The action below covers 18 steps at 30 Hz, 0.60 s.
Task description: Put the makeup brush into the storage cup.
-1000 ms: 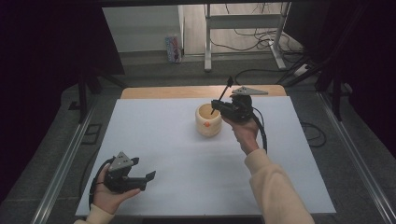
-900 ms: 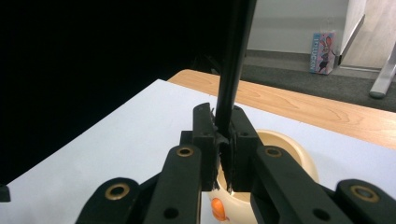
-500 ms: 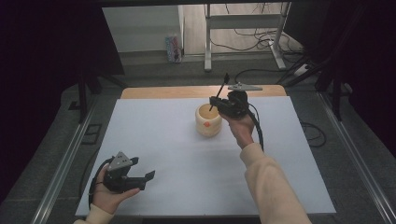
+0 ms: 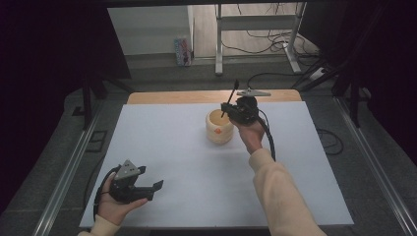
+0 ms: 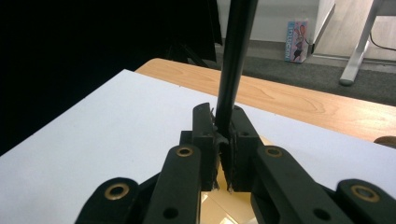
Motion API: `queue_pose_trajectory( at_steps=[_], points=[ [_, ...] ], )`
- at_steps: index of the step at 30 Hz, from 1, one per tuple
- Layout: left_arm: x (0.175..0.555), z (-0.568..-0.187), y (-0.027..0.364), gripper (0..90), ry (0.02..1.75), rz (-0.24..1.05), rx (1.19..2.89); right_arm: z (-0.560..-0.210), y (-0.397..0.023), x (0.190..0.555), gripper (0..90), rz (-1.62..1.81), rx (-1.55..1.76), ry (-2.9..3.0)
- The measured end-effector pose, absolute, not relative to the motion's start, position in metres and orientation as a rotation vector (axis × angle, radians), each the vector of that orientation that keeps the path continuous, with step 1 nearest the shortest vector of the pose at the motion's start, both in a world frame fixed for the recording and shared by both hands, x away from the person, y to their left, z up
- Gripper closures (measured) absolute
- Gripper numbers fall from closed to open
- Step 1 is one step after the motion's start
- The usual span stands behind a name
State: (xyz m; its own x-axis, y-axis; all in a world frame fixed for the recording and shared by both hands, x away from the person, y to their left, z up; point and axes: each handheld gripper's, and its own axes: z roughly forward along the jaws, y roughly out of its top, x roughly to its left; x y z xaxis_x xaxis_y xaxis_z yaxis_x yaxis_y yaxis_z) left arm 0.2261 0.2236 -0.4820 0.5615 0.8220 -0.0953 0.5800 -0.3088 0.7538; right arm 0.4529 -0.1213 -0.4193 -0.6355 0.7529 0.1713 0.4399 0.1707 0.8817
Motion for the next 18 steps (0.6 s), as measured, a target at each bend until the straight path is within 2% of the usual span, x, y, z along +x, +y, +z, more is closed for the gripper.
queue_pose_trajectory(
  at_steps=[18],
  points=[
    [0.226,-0.483,0.224,18.0,1.127,0.392,2.019,-0.442,-0.108,0.460,83.3,1.340,1.124,2.206]
  ],
)
